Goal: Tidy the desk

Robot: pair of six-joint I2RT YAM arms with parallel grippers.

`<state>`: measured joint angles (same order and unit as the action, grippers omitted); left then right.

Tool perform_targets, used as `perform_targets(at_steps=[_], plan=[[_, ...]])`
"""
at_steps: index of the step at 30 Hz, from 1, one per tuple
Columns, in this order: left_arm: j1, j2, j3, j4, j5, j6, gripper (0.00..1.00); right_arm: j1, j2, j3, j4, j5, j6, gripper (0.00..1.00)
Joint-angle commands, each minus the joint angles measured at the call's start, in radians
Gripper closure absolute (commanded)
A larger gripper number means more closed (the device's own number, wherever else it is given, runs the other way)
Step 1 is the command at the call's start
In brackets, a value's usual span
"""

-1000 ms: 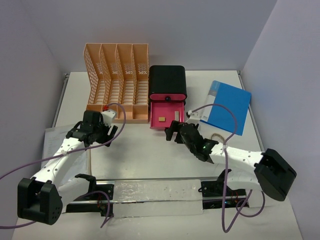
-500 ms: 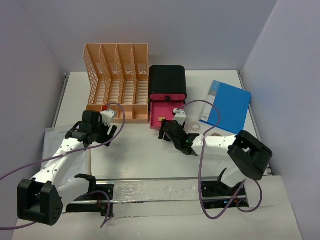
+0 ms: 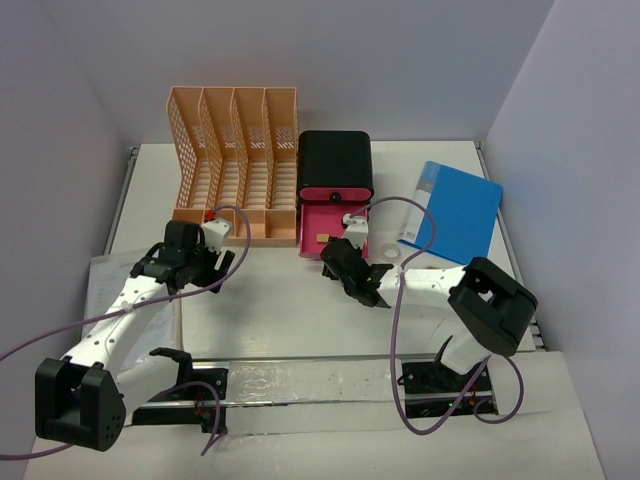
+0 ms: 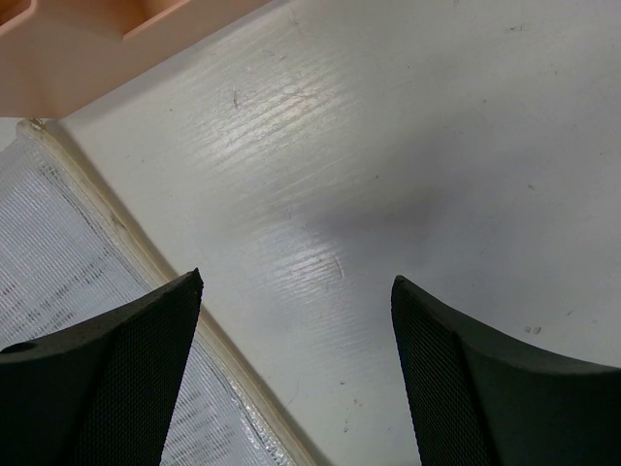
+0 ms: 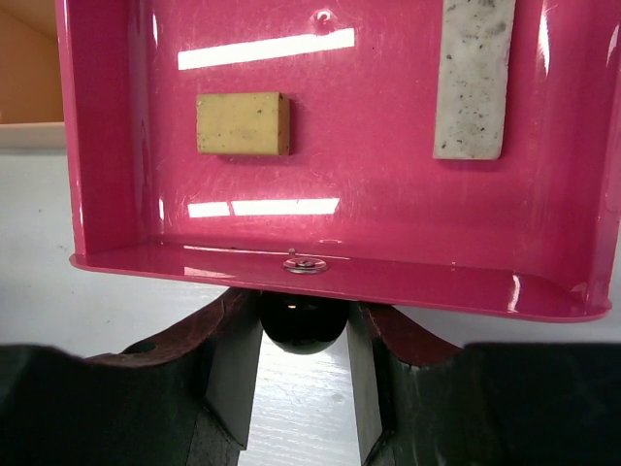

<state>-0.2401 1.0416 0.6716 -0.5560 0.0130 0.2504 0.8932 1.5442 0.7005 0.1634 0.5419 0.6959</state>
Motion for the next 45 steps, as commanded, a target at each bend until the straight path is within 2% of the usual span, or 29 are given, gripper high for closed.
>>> perform_targets(at_steps=[1,3,9,16,22,36,45], plan=[[0.009,-0.011,0.011,0.024,0.022,0.007,0.15,0.003,-0.078,0.008,0.059,0.067,-0.024,0.83],[0.009,-0.009,0.011,0.027,0.019,0.006,0.15,0.003,-0.092,0.011,0.059,0.089,-0.043,0.87],[0.010,-0.013,0.013,0.025,0.024,0.007,0.15,-0.023,-0.114,0.060,0.069,0.087,-0.120,0.87],[0.012,-0.019,0.013,0.018,0.029,0.007,0.15,-0.112,0.004,0.150,0.072,0.010,-0.167,0.85],[0.013,-0.024,0.016,0.013,0.035,0.007,0.15,-0.146,0.056,0.210,0.119,0.018,-0.198,0.80],[0.016,-0.019,0.019,0.007,0.047,0.013,0.15,-0.238,0.221,0.365,0.180,-0.025,-0.171,0.79],[0.016,0.009,0.029,-0.006,0.073,0.021,0.16,-0.239,0.248,0.382,0.215,-0.003,-0.226,0.64]])
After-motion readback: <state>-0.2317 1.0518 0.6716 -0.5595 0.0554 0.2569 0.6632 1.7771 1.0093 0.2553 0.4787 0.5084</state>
